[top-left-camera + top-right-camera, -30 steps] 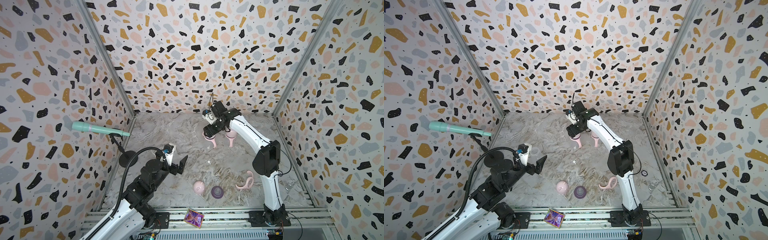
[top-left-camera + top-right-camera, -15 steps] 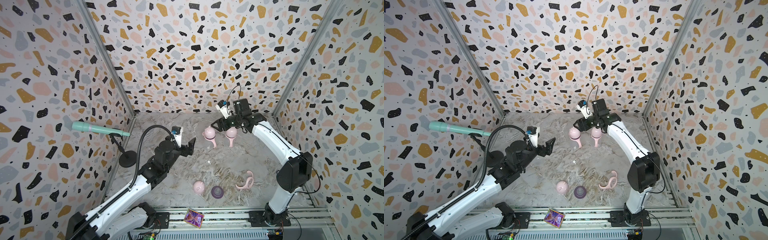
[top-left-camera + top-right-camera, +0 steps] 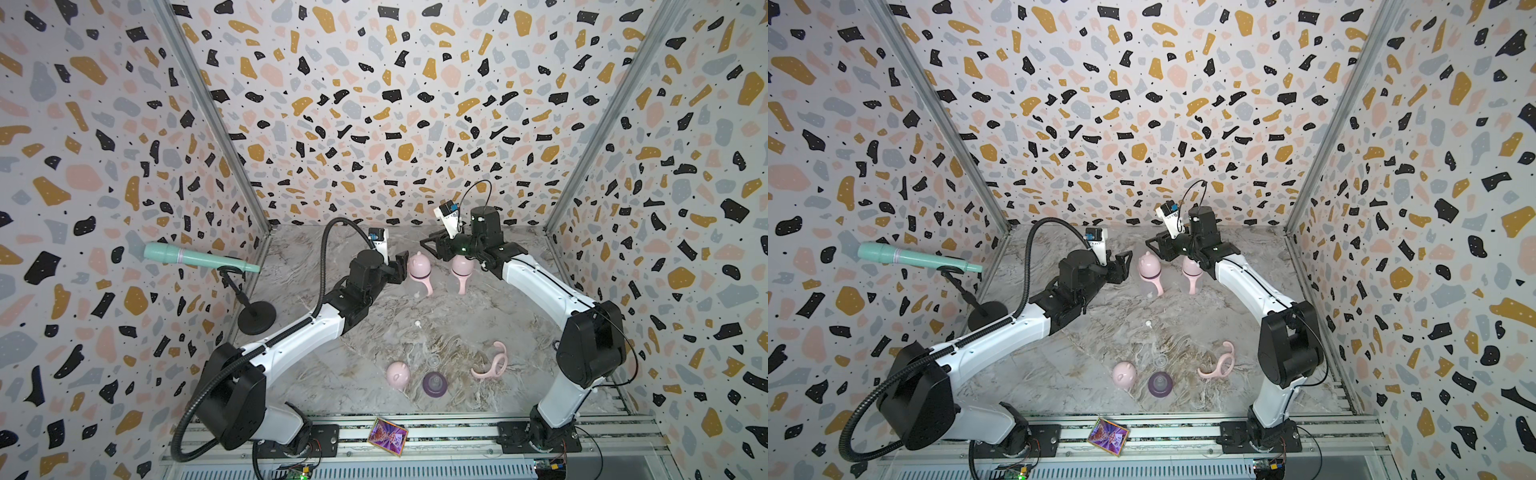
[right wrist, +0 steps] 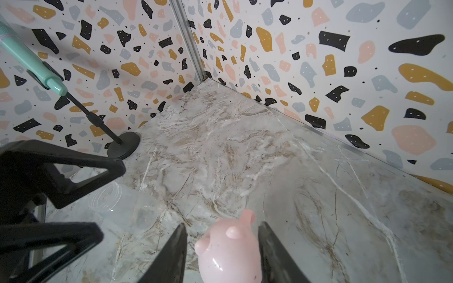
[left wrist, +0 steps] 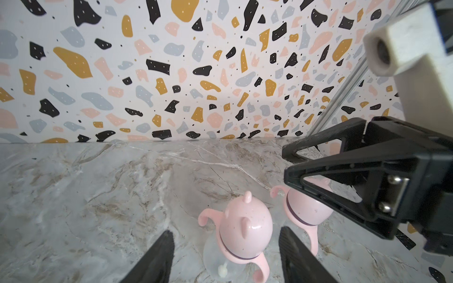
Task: Assemble the baby bottles
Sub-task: Close the lid on the baby bottle.
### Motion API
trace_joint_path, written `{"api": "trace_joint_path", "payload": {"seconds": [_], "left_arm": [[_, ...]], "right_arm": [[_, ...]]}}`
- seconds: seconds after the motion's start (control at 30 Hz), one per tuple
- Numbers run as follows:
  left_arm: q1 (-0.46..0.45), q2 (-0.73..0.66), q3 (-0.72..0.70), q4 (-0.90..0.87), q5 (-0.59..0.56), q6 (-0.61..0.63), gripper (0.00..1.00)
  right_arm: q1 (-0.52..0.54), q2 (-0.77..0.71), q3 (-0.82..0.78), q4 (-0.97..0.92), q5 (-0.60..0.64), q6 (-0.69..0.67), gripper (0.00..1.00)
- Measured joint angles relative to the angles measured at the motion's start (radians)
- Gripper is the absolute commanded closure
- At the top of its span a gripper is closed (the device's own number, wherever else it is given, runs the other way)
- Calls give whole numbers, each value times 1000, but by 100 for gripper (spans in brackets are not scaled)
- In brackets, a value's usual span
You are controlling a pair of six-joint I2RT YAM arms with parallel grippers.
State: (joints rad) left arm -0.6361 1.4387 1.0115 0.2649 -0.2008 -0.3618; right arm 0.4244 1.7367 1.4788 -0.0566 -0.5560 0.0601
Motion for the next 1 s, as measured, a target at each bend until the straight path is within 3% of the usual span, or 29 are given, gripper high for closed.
{"api": "trace_joint_path", "payload": {"seconds": [0.13, 0.57, 1.0], "left_arm": [[-3, 45, 5, 12, 2, -21, 35], [-6, 152, 80, 53, 5, -41, 42], [-8, 271, 135, 50, 13, -46, 50]], "right_arm": [[13, 8, -8, 29, 14, 5, 60], [39, 95, -23, 65, 60, 30, 69], [45, 95, -73, 98, 84, 49, 72]]}}
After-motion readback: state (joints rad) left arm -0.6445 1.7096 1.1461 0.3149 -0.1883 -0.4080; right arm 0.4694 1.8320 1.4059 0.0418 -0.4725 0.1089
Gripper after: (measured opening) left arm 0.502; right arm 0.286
